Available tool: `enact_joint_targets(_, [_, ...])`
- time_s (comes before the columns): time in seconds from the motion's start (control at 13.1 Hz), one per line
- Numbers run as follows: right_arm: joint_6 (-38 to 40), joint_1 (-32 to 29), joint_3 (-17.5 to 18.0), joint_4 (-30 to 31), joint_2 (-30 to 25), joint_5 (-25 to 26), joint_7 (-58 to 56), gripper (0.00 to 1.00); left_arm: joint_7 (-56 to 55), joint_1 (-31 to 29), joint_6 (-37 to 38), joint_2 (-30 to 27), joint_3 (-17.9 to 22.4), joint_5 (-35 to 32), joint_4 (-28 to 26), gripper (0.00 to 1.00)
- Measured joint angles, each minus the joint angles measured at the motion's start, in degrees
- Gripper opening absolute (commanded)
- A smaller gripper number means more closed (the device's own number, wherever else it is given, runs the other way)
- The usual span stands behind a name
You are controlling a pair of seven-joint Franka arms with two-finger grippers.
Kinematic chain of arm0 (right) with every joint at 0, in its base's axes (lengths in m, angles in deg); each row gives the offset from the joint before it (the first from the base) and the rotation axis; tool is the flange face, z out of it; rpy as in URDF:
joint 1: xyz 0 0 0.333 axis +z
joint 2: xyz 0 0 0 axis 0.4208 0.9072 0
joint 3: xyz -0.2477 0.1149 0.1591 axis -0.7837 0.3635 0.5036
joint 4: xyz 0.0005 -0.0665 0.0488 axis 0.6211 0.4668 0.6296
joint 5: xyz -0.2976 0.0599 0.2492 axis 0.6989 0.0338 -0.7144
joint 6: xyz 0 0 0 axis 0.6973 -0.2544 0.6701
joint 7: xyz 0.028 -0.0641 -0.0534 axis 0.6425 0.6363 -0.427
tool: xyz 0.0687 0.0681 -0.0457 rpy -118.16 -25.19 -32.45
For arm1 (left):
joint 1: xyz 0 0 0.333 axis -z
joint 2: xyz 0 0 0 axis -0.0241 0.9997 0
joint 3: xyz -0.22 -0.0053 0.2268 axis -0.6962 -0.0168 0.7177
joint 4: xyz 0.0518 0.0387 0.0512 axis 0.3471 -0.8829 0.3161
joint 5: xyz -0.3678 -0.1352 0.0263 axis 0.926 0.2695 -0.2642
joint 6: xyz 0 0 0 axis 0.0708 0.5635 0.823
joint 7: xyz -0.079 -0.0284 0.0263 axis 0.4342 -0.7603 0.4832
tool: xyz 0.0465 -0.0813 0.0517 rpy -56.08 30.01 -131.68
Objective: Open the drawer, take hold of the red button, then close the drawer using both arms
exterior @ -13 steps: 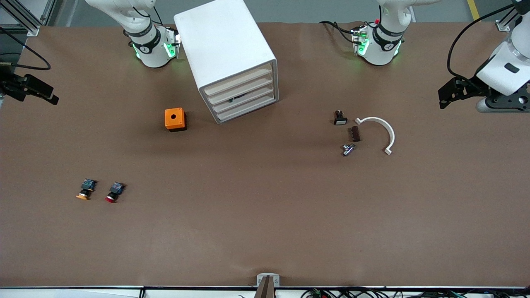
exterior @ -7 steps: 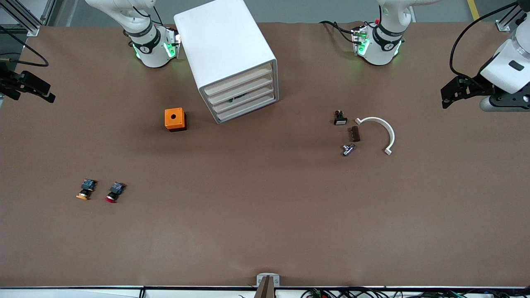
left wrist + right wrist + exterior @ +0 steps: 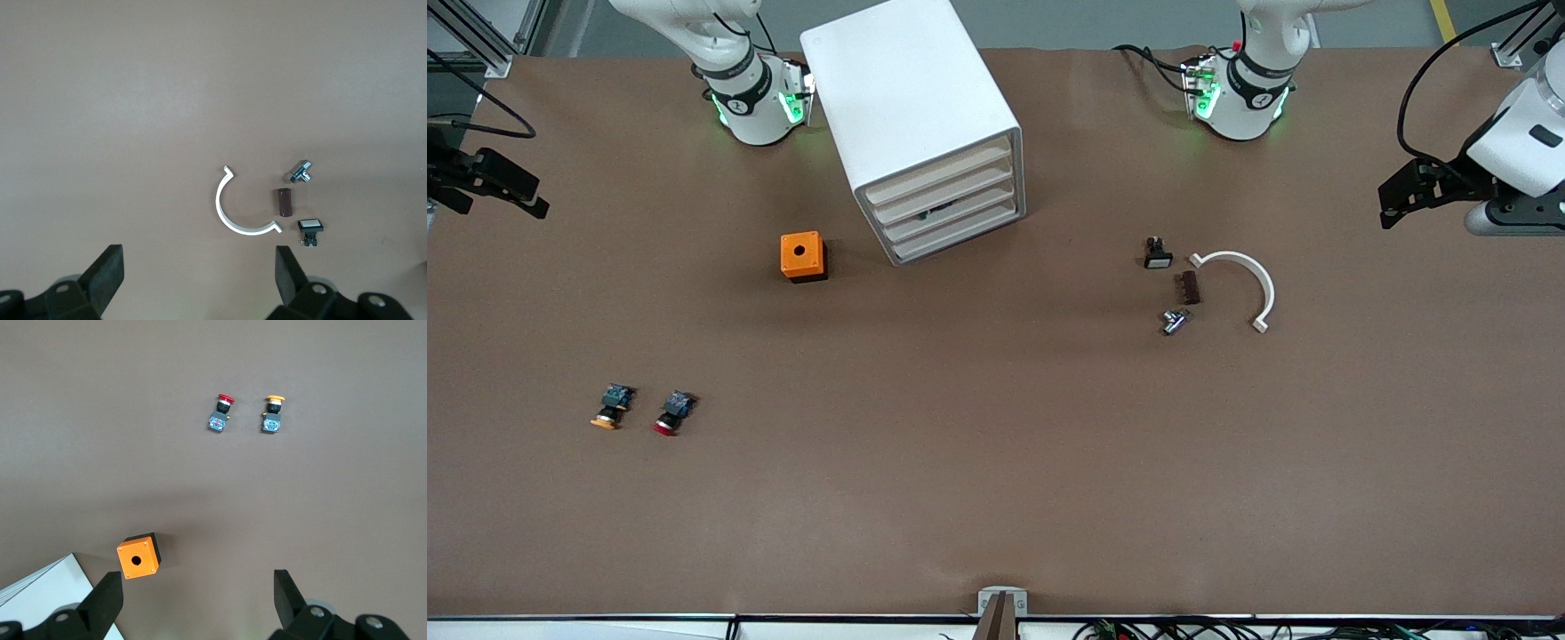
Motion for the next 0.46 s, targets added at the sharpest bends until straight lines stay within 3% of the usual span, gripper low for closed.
enact_joint_targets(0.46, [0.7, 0.0, -0.2, -0.3, 0.0, 0.0, 1.8, 1.00, 0.0, -0.5, 0.1, 0.0, 0.1, 1.8, 0.0, 1.00])
